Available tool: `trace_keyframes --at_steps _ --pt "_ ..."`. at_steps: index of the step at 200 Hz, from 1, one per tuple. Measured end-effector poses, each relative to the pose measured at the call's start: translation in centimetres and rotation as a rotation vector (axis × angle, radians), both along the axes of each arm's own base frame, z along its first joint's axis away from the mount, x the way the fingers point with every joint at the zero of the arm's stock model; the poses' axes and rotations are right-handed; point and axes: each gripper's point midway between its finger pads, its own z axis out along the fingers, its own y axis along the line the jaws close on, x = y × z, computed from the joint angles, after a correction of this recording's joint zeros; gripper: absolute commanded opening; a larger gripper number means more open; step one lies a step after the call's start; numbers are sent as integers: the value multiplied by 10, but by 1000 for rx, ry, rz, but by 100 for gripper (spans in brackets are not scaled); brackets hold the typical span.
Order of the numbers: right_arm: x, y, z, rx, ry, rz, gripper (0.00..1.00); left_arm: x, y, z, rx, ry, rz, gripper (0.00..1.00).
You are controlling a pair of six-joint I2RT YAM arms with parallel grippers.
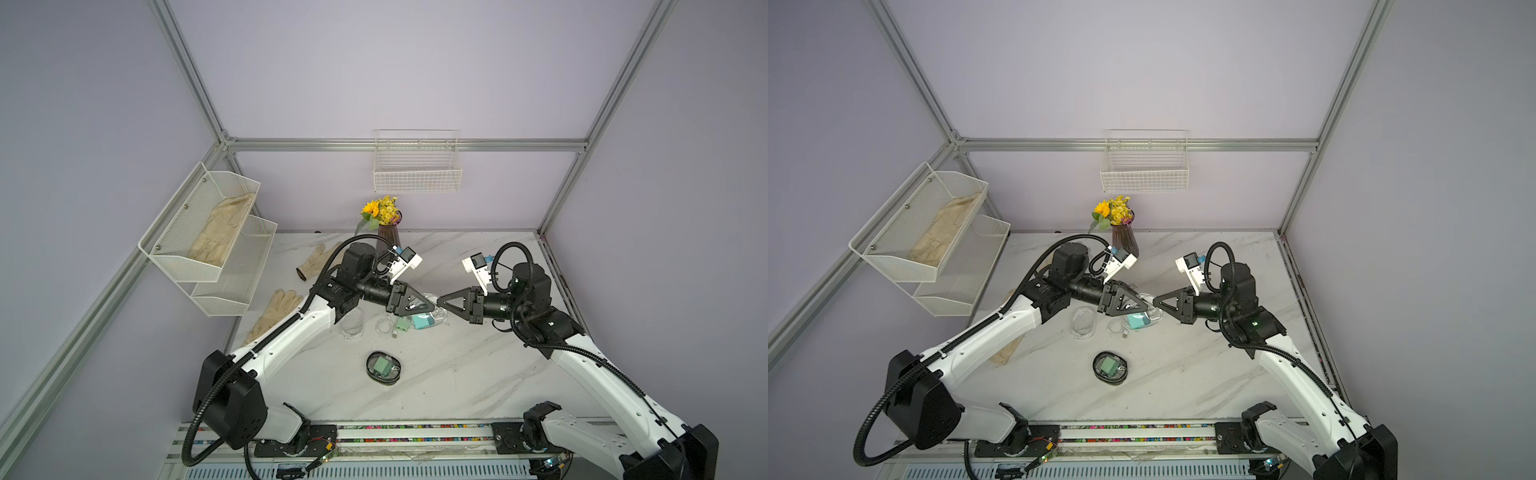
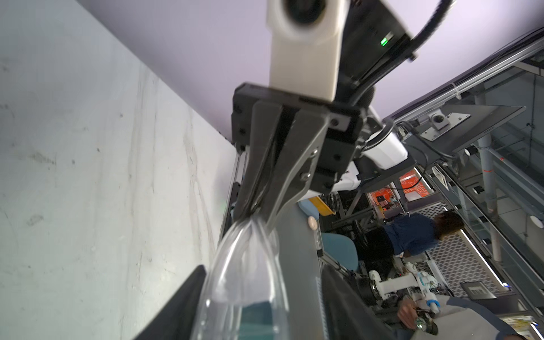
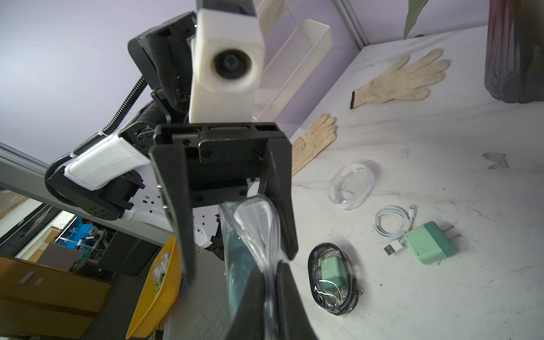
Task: Pack away charging kits
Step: Adjust the storage bag.
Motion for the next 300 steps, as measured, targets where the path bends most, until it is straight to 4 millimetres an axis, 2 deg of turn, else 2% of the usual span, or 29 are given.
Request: trace_keyframes --at_steps 12,26,52,78,151,207,247,286,300 --pt "1 -1 4 37 9 -16 0 -1 3 13 -48 -25 31 83" --pt "3 -2 11 78 13 -46 0 1 4 17 -85 -22 61 84" --pt "10 -7 19 168 36 -110 0 13 4 0 -98 42 144 84" --pt "19 -15 19 245 80 -197 0 24 3 -11 -127 90 235 84" --pt "30 -50 13 438 160 -432 0 32 -16 -10 -260 106 372 83" --pt "38 -61 15 480 173 -510 0 45 -35 -29 -272 150 428 80" --pt "43 -63 7 476 197 -536 0 51 -36 -29 -290 164 458 72" --pt "47 -63 0 463 213 -549 0 55 -37 -32 -294 170 479 70" --pt "49 -62 -4 455 223 -551 0 57 -38 -35 -289 177 479 66"
